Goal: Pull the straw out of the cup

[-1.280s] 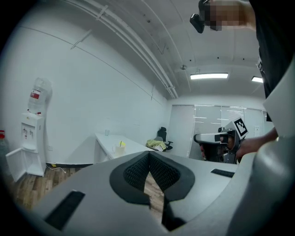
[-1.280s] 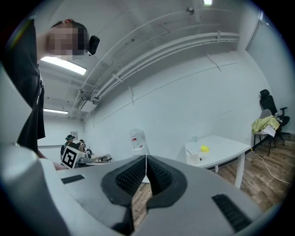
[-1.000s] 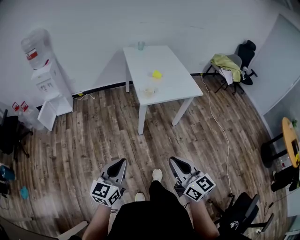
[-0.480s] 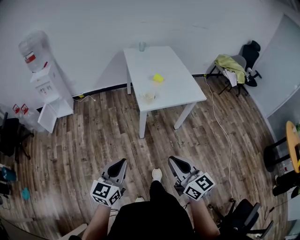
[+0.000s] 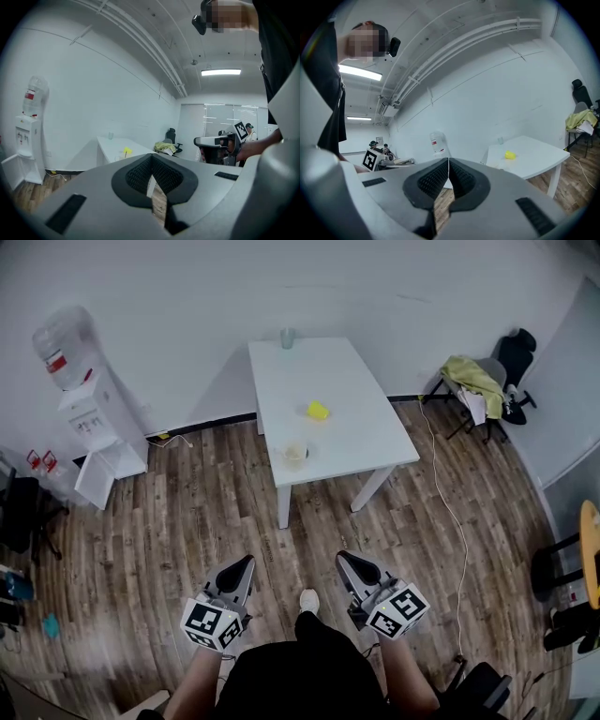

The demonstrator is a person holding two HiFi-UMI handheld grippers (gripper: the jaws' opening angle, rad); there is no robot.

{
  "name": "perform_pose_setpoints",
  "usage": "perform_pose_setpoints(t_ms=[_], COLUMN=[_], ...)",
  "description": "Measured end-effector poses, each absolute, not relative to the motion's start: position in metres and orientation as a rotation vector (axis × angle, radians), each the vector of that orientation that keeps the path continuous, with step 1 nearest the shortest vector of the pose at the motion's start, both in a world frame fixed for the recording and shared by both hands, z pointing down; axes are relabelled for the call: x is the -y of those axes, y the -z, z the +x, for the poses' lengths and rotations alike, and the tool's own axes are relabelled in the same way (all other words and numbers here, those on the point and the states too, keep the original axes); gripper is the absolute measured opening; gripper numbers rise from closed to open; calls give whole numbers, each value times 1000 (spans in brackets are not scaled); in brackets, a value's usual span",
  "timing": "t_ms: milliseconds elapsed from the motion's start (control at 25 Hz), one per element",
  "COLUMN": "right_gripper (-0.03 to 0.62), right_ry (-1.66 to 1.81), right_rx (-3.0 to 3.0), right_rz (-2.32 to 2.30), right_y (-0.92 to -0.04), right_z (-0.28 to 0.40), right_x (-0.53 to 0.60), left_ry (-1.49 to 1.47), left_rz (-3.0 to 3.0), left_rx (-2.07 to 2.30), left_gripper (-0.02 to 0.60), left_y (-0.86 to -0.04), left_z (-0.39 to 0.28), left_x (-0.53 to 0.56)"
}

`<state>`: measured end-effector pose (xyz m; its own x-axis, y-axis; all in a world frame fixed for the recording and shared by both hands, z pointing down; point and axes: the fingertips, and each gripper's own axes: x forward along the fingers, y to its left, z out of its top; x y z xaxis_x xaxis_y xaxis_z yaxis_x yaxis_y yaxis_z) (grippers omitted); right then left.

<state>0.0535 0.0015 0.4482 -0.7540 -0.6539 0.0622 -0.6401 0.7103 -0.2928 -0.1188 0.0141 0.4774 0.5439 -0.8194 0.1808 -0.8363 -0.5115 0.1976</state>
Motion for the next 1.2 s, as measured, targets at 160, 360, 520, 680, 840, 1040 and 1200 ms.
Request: perform_pose_setpoints(t_ms=[160,360,520,680,840,1040,1200], right_gripper=[23,23,23,21,23,23,21], right_ry=[468,464,479,492,492,496,502], right_rx=[-2878,-2903,-2912,-2923,-2932,-2939,-2938], right_rz=[-1045,-1003,-968,-931,-902,-884,-875], right_y=[-449,-451,-455,-460,-463,-465,-466], right_z=[65,80,95,107,112,118,118], right_x=[35,76,102,124,143,157,163], left_ry=[-106,-123,-128,-148,-161,-169,-202], left_rz=[2507,2488,2476,2456,2424,2393,2357], left_rx=[1411,1449,1473,1505,1546,1577,1625], left_gripper=[14,14,14,14,14,14,14], left_y=[-477,-478,-478,-482,-489,-496,-508], left_z=[-105,-87,-69,-57,-53,-50,-54], left_x=[18,56,81,100,113,125,137])
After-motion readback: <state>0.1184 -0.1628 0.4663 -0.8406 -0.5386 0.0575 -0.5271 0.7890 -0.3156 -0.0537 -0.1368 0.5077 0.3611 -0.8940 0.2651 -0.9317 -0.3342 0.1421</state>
